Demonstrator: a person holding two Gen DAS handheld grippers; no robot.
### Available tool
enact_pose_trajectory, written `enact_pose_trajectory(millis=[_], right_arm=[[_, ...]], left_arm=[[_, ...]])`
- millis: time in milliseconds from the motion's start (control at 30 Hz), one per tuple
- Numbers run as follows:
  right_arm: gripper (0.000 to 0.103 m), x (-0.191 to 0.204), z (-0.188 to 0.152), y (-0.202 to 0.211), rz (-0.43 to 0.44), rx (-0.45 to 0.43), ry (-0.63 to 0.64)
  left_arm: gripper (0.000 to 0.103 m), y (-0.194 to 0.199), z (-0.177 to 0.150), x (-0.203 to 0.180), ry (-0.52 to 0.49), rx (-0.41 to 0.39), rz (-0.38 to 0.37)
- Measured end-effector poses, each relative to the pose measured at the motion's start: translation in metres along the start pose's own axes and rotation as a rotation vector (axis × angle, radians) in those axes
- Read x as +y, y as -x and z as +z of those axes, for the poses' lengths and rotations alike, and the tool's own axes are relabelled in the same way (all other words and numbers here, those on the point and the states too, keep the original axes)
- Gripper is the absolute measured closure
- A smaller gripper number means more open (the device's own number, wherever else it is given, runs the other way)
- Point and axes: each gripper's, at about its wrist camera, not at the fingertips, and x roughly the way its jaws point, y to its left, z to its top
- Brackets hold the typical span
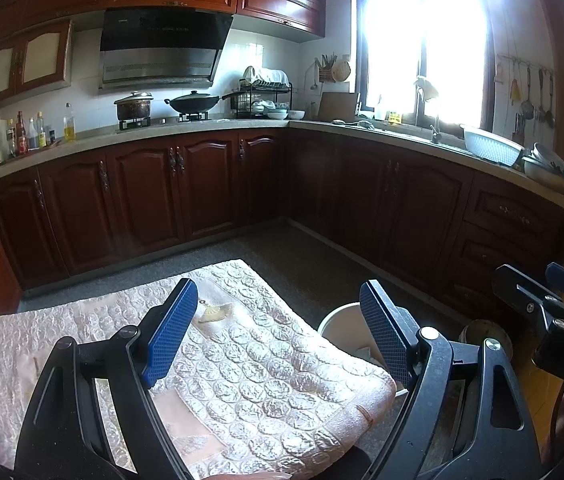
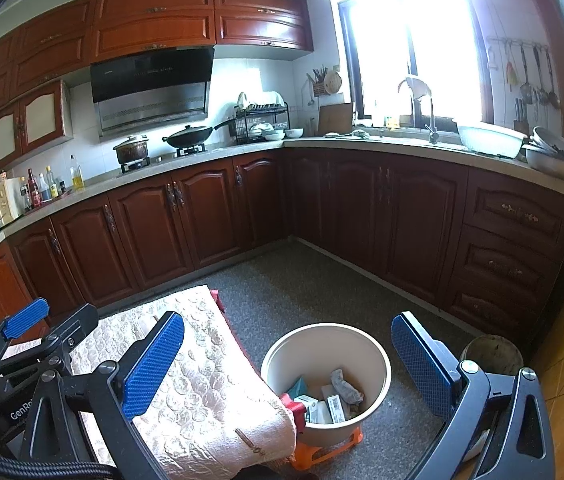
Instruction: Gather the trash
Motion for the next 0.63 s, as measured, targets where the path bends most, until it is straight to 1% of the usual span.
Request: enact_pose_trajectory(millis=[500,633], right_arm=[[0.0,-0.002,-0.003,-0.008,-0.009,0.018,-0.003],[0.0,0.001,-0.006,-0.014,-0.008,0.032,0.002]], left_arm=[[0.02,-0.01,-0.005,0.002,-0.022,0.017,-0.014],[0.02,-0.018,-0.009,0.01,-0.007,0.039,-0.02]])
